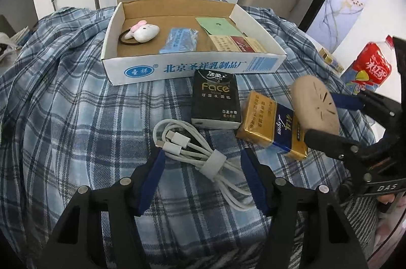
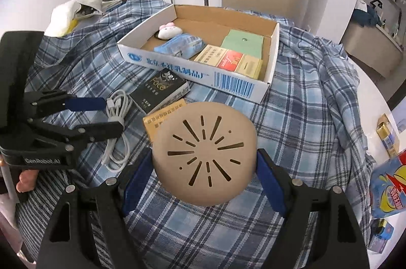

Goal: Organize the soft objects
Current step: 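Grasp the beige round disc with the right tool while the left tool grasps the white USB cable, then lift the beige disc and white cable and carry both over the white box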

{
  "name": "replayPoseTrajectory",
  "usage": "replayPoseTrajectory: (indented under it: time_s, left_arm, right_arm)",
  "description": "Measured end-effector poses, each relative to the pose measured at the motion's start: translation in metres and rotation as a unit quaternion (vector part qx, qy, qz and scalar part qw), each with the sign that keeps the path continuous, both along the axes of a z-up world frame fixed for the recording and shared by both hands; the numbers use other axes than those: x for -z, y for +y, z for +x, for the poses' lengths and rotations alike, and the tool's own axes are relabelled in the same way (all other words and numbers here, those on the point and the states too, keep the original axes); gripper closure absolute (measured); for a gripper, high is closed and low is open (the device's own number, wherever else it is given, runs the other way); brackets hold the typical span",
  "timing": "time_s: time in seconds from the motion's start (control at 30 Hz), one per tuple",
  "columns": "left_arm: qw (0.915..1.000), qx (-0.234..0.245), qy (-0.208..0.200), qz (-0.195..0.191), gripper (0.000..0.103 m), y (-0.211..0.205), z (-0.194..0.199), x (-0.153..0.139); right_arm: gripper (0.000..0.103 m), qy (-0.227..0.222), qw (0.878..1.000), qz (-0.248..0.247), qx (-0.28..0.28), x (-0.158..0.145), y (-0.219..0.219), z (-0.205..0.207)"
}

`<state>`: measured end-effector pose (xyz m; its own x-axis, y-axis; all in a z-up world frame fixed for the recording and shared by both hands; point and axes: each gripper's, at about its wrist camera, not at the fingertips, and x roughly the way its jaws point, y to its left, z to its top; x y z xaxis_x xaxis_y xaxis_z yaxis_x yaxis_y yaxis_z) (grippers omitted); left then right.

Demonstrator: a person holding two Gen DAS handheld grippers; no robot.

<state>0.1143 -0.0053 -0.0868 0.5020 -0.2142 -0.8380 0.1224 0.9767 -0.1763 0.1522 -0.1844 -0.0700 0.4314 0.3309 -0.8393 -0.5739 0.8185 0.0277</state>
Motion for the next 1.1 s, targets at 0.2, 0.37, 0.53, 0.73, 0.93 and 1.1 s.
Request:
replayPoseTrajectory:
  time_s: [0.2,0.37,0.53,0.73,0.93,1.1]
  left_arm:
    - [0.9989,0.038,0.007,-0.028,0.057,-0.008,0.000,0.002]
    - [0.9983,0.041,0.006,-0.041,0.074,-0.009,0.001,0.001]
    - [0.9985,0.001,0.009,-0.053,0.079,0.007,0.001,-0.001]
    - [0.9942,-0.016,0.036,-0.100,0.079,0.023,0.007,0.004]
    - [0.9935,-0.026,0.047,-0.100,0.074,0.023,0.012,0.007]
    - [0.9950,-0.031,0.046,-0.083,0.073,0.017,0.017,0.008]
  right_arm:
    - [0.024,-0.001,1.000,0.003,-0.005,-0.002,0.000,-0.004]
    - [0.024,-0.004,1.000,0.003,-0.003,-0.002,0.001,-0.004]
    - [0.024,-0.004,1.000,0.004,-0.002,-0.002,0.000,-0.004]
    - [0.024,-0.004,1.000,0.004,-0.002,-0.002,0.000,-0.004]
    - [0.024,-0.003,1.000,0.002,-0.001,-0.001,0.001,-0.004]
    - [0.024,-0.003,1.000,0.001,-0.003,0.000,0.002,-0.005]
